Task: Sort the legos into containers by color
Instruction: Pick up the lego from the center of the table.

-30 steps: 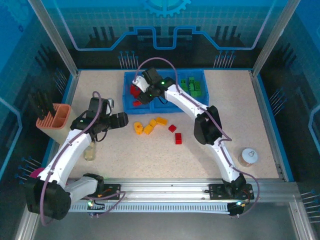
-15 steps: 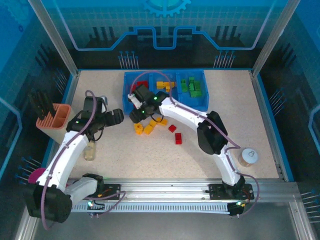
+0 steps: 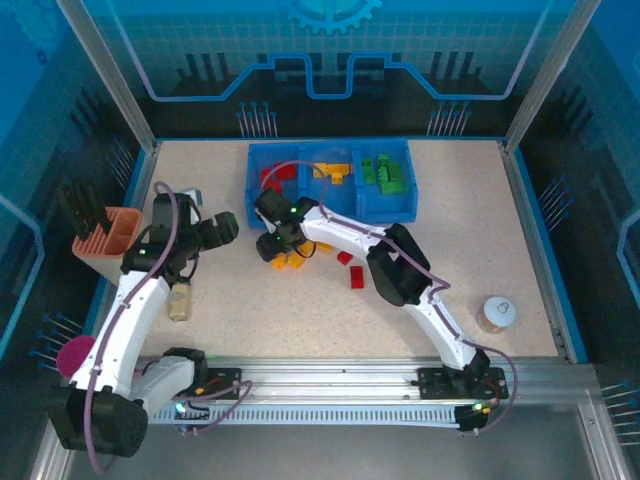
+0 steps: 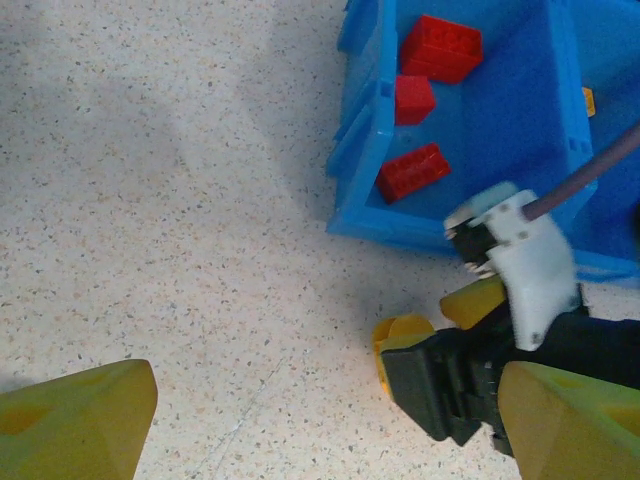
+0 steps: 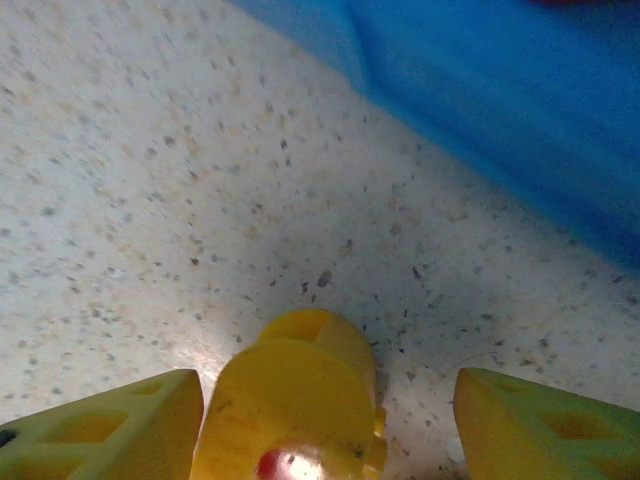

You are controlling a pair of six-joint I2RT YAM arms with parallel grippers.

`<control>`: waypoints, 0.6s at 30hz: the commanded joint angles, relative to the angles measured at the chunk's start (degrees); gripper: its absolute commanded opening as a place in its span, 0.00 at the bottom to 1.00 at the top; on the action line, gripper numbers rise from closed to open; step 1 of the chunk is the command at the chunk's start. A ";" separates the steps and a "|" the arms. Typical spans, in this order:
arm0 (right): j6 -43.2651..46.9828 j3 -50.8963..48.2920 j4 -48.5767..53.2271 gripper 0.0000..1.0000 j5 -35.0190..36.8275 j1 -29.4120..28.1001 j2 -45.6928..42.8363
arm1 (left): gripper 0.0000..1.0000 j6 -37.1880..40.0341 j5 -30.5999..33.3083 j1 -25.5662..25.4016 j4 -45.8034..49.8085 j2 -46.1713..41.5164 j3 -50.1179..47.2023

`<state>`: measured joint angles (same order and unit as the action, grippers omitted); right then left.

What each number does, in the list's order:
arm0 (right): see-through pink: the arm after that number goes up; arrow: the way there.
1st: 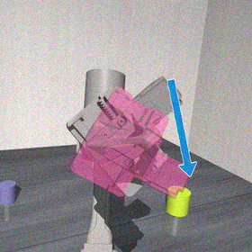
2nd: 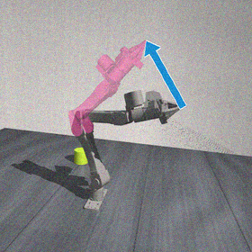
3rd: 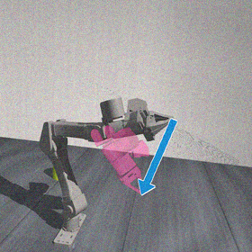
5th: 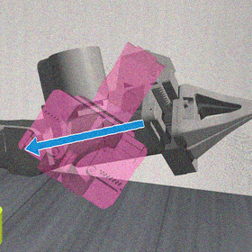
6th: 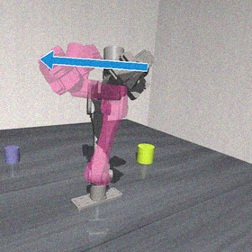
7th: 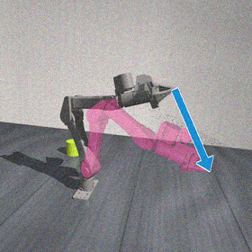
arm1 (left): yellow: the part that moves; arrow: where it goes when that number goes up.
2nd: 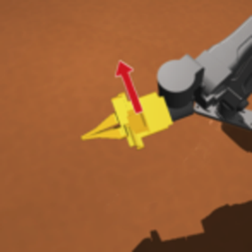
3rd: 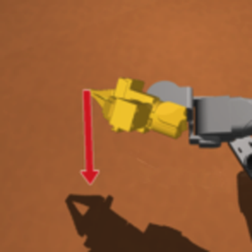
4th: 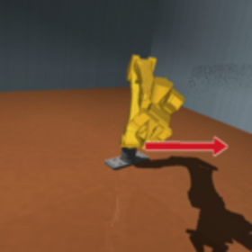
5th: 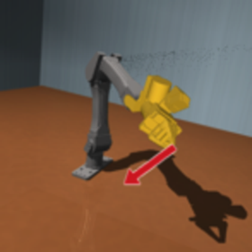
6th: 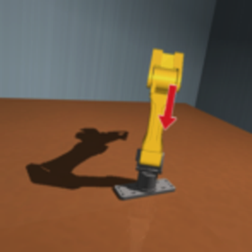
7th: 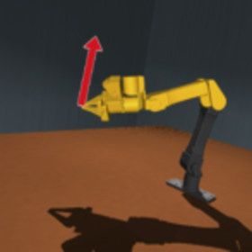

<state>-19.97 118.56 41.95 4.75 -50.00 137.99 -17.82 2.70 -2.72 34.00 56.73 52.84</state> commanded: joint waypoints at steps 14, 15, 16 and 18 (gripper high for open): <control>1.94 -4.16 2.46 0.35 3.76 -2.24 -0.01 | 0.89 0.93 -1.29 0.70 0.25 -1.42 -0.50; 2.41 -5.81 1.46 0.34 3.07 -2.01 -1.47 | 0.89 0.87 -1.30 0.70 0.50 -1.60 -0.28; 2.84 -7.94 0.04 0.34 2.47 -1.81 -3.38 | 0.89 0.87 -1.24 0.69 0.83 -1.62 -0.07; 4.00 -11.97 -2.78 0.32 1.20 -1.02 -7.69 | 0.89 0.86 -1.34 0.70 1.23 -1.25 0.24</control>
<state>-17.82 110.74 39.94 7.86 -51.35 135.06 -17.82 2.52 -2.55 34.17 56.25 52.80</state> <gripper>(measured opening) 0.440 0.891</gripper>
